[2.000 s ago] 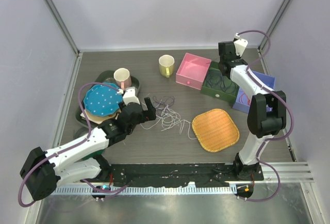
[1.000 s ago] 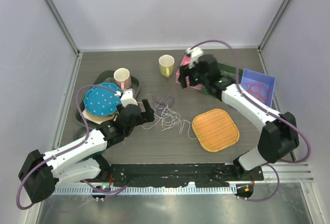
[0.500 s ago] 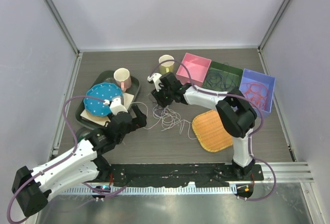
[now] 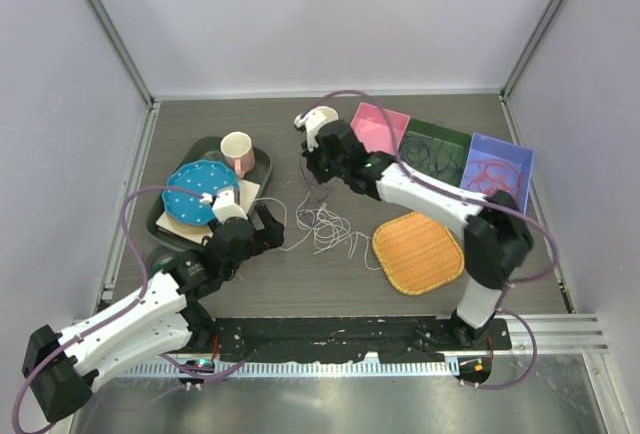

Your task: Untangle the cables

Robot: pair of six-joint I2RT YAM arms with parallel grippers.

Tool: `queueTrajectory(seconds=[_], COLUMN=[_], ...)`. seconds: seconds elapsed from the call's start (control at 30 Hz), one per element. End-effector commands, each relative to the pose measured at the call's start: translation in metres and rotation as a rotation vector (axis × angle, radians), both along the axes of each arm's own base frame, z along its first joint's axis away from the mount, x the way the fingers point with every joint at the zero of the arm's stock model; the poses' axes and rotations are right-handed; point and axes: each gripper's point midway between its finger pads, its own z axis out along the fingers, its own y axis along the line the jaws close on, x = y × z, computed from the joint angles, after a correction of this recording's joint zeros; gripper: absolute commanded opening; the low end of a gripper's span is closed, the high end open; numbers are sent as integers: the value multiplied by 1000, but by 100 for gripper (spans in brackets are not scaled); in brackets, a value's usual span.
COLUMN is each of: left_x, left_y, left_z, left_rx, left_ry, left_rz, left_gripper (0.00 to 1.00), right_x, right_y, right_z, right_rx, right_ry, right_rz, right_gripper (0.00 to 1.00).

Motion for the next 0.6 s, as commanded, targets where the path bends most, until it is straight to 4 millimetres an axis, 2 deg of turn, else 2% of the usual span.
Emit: queueTrajectory(seconds=[0.0, 0.03, 0.1, 0.13, 0.17, 0.23, 0.27, 0.3, 0.33, 0.37, 0.47, 0.5, 0.53, 0.57], left_x=[8, 8, 11, 12, 10, 14, 12, 18, 19, 21, 30, 32, 34, 35], left_y=[-21, -24, -34, -39, -46, -57, -64, -72, -77, -81, -95, -104, -112, -119], left_z=[21, 22, 28, 31, 33, 39, 41, 47, 51, 54, 61, 71, 63, 64], left_rx=[-63, -67, -71, -70, -67, -75, -72, -76, -76, -76, -72, -84, -71, -69], left_ry=[-83, -90, -127, -139, -149, -171, -175, -204, -215, -222, -239, -275, -257, -263], left_rz=[-84, -107, -156, -183, -232, -273, -316, -335, -354, -371, -404, -438, -464, -497], left_gripper=[100, 100, 100, 100, 100, 100, 100, 100, 100, 100, 100, 100, 100, 100], right_x=[-15, -27, -42, -58, -68, -94, -112, -120, -127, -137, -144, -142, -143, -143], right_y=[-12, -23, -29, -40, -41, -45, -55, -60, -63, -74, -91, -97, -100, -101], right_z=[161, 193, 213, 241, 239, 251, 259, 259, 275, 282, 291, 292, 295, 294], right_rx=[314, 370, 432, 489, 518, 580, 622, 652, 708, 728, 734, 737, 751, 751], right_ry=[-214, -257, -268, -302, -293, -298, -323, -316, -360, -387, -427, -440, -453, -456], right_rz=[-76, -73, -57, -37, -4, 71, 106, 112, 130, 132, 102, 67, 64, 63], right_gripper=[1, 1, 1, 1, 1, 1, 1, 1, 1, 1, 1, 1, 1, 1])
